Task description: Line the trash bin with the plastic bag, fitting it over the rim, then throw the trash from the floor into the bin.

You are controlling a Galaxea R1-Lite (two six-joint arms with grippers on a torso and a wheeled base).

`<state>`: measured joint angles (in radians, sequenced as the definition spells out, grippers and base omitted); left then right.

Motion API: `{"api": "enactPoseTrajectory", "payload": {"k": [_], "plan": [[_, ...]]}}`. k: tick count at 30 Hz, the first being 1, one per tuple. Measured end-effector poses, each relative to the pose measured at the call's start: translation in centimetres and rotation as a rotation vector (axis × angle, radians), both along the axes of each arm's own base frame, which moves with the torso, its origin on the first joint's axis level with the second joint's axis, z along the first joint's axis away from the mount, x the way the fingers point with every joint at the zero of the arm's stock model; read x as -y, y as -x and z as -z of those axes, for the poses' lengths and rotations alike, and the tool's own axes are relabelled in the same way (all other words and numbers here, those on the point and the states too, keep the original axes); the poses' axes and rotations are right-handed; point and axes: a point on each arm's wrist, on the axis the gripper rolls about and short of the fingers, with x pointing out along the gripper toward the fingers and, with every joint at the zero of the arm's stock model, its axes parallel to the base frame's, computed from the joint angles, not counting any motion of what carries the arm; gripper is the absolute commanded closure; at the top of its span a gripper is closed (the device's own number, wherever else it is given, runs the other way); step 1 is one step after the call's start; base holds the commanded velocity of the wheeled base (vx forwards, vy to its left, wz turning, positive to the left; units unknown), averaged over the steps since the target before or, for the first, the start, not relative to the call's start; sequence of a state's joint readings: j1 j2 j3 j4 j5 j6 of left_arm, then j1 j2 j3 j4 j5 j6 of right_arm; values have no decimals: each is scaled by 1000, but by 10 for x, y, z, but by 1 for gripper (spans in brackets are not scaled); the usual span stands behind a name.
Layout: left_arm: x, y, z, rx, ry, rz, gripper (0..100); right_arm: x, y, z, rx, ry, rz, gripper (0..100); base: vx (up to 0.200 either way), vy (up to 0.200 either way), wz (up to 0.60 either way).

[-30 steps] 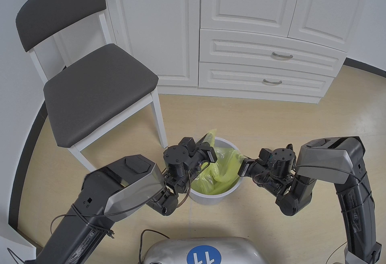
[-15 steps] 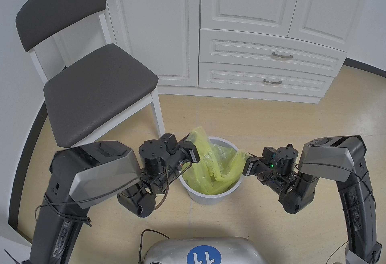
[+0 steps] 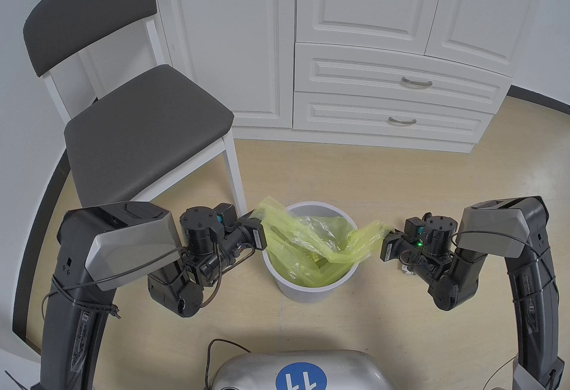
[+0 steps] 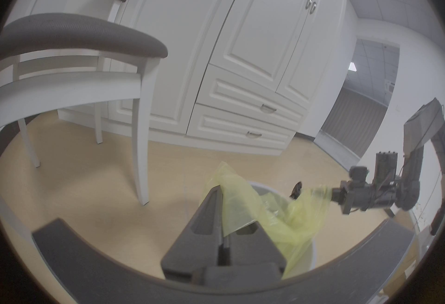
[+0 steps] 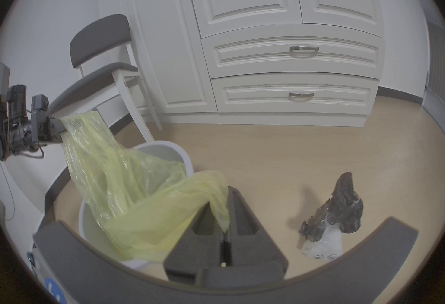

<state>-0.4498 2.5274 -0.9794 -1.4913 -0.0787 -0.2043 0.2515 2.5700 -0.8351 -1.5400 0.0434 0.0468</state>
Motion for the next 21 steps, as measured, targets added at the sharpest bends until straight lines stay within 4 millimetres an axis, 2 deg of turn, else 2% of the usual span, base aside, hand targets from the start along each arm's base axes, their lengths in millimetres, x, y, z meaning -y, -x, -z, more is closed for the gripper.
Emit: {"api": "enactPoseTrajectory", "payload": {"k": [8,21], "plan": [[-23,-9,11,-56,-89,-14,100,26,4,10,-29,134,6,100,0,0,0],[-41,-15,20,-104,-164,-47,100,52,12,22,-112,261,25,100,0,0,0]]}}
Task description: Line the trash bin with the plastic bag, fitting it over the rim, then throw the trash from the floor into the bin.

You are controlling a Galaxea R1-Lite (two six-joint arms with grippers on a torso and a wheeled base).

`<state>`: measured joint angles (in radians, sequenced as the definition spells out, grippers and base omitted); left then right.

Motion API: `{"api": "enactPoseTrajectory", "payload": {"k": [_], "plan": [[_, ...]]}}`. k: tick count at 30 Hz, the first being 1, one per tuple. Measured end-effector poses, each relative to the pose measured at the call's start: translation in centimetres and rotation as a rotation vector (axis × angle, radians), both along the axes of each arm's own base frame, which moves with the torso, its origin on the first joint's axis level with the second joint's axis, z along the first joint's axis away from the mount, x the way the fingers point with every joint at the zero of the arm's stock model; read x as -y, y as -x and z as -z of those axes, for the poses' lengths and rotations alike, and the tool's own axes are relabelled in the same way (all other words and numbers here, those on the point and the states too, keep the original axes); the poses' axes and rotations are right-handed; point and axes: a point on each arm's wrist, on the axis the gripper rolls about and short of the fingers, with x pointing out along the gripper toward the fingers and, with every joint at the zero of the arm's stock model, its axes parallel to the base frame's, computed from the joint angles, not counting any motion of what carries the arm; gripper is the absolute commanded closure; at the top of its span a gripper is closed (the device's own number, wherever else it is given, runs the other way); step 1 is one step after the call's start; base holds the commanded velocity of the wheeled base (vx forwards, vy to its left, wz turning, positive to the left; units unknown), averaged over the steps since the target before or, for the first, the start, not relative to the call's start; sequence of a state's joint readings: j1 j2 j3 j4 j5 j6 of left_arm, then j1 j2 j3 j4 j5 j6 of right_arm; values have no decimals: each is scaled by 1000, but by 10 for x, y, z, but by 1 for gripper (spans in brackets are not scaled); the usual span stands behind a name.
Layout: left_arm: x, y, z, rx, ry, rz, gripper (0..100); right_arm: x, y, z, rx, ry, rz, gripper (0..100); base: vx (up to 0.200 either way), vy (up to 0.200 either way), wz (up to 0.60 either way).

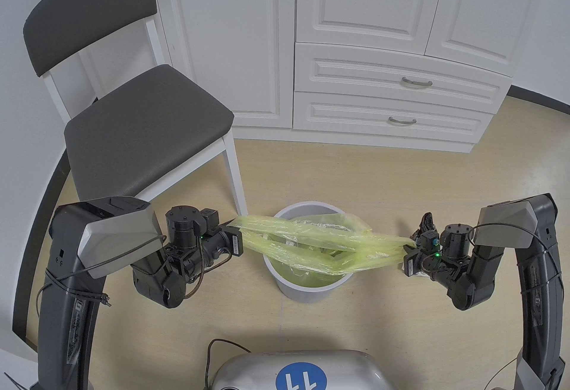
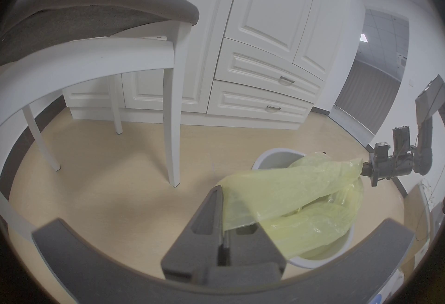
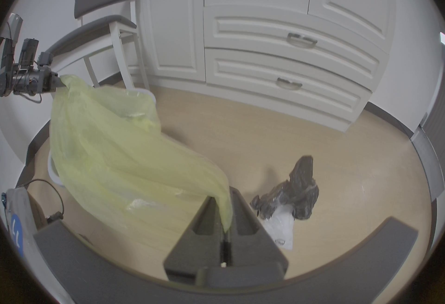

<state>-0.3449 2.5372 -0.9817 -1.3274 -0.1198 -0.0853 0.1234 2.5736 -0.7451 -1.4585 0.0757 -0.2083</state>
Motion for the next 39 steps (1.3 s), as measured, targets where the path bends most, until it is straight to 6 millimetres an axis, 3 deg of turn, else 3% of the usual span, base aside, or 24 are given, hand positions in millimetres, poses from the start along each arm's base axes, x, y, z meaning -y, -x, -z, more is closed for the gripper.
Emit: {"api": "enactPoseTrajectory", "payload": {"k": [10,25,39], "plan": [[-12,8,5,-77,-58,65,100,2,19,-5,-142,-18,-72,100,0,0,0],[-24,32,-6,-124,-134,127,100,8,41,-19,-288,50,-104,100,0,0,0],[-28,41,-8,-180,-171,144,100,10,49,-32,-279,93,-127,100,0,0,0]]}}
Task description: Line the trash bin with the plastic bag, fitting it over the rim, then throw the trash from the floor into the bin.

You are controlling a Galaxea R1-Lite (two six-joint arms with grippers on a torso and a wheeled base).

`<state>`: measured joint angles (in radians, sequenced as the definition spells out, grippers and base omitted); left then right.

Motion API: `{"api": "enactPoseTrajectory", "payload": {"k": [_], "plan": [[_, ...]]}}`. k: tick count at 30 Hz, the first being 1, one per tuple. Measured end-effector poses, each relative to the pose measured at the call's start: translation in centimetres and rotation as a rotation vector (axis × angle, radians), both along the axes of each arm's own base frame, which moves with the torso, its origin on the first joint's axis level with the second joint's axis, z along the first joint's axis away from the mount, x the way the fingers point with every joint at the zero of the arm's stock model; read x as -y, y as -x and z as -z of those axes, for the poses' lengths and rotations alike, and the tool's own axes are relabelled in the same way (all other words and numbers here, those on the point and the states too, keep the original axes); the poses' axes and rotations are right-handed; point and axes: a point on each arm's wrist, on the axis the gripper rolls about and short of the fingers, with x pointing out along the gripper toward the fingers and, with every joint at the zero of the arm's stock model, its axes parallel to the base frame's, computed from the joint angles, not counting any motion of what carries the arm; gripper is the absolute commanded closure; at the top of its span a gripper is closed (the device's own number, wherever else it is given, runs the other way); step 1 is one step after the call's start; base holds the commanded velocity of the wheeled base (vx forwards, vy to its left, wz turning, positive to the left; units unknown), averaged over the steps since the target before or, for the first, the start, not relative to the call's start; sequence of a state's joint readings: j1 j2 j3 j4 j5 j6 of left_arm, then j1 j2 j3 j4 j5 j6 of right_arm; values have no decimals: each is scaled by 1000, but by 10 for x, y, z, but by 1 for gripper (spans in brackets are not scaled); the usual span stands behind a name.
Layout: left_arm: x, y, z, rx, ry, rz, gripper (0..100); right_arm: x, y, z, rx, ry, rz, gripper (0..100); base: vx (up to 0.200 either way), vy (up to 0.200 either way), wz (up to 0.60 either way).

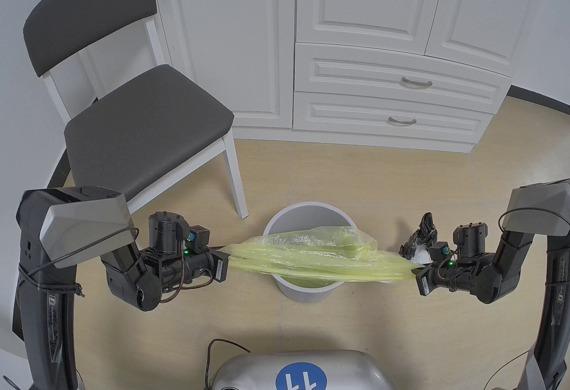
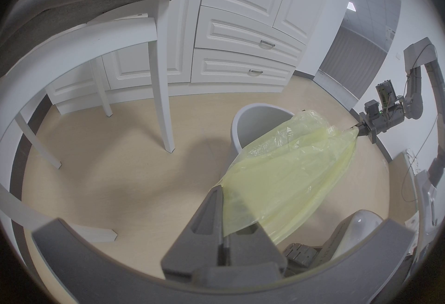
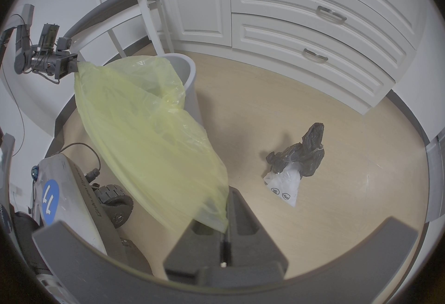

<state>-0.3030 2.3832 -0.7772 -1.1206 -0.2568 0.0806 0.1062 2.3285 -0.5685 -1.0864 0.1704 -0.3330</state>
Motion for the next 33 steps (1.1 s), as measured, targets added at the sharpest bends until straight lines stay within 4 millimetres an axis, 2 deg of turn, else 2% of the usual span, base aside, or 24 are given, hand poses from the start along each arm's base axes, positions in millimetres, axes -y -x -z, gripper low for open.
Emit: {"api": "enactPoseTrajectory", "payload": {"k": [10,17,33], "plan": [[-8,15,-6,-41,-62,83,100,2,13,-7,-23,60,-47,100,0,0,0],[-9,18,0,-59,-78,97,100,0,14,-4,-48,82,-64,100,0,0,0],[11,-8,32,-15,-11,37,100,-7,-8,15,10,111,-13,100,0,0,0]]}}
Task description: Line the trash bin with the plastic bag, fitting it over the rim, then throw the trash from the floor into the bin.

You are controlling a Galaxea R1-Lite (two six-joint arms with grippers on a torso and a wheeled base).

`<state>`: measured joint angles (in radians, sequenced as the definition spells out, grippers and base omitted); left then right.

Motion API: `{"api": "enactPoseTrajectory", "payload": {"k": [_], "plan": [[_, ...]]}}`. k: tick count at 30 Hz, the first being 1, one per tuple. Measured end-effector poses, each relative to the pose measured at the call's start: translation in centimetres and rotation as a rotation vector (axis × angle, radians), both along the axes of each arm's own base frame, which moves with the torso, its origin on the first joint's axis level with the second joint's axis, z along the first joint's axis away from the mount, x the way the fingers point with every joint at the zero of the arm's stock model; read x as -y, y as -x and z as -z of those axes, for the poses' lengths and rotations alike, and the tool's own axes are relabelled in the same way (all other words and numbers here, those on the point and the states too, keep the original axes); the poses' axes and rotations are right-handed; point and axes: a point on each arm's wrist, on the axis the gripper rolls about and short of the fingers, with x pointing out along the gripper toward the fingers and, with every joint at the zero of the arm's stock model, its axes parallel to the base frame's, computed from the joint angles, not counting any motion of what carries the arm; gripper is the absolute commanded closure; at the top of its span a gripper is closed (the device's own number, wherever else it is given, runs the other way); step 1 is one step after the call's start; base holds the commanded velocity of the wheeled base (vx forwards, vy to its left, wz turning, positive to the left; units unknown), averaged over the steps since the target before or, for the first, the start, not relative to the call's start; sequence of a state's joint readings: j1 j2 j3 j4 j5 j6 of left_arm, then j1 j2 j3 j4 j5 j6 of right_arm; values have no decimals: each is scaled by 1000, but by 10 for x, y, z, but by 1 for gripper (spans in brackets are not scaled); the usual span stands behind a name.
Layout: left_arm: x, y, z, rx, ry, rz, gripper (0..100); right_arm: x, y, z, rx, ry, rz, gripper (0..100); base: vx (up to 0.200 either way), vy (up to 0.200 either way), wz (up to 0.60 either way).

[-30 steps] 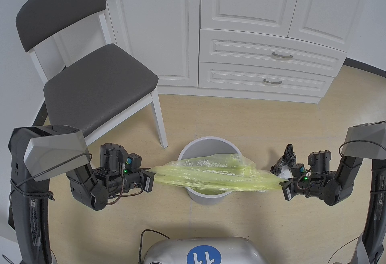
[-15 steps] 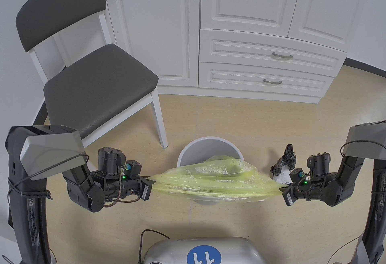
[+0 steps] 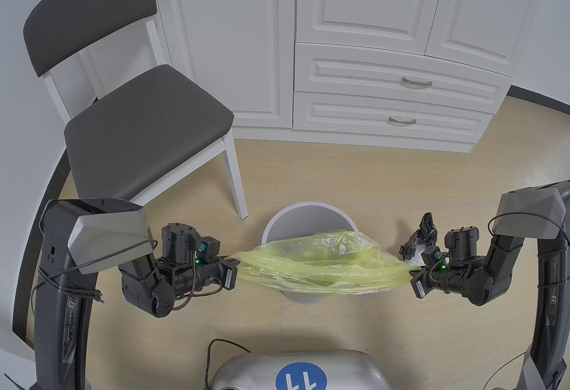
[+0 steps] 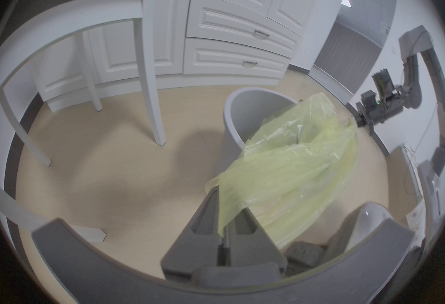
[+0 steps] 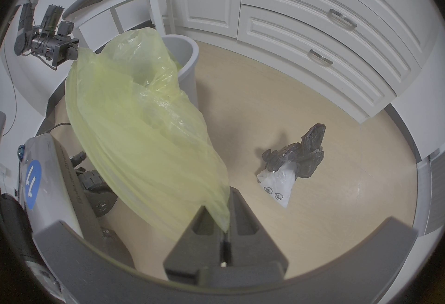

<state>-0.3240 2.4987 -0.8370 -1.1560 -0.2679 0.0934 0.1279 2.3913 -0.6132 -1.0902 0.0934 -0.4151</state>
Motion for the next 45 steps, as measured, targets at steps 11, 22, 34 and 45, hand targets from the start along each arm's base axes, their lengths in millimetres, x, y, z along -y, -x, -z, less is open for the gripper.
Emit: {"api": "enactPoseTrajectory", "payload": {"k": [11,22,34,45], "plan": [[17,-3,17,49,27,-52,100,0,0,7,6,1,18,100,0,0,0],[16,-2,18,68,32,-68,100,0,2,9,11,1,17,100,0,0,0],[18,0,19,69,32,-64,100,1,4,9,7,2,17,100,0,0,0],[22,2,17,93,42,-55,100,2,10,5,-2,-8,-5,0,0,0,0]]}}
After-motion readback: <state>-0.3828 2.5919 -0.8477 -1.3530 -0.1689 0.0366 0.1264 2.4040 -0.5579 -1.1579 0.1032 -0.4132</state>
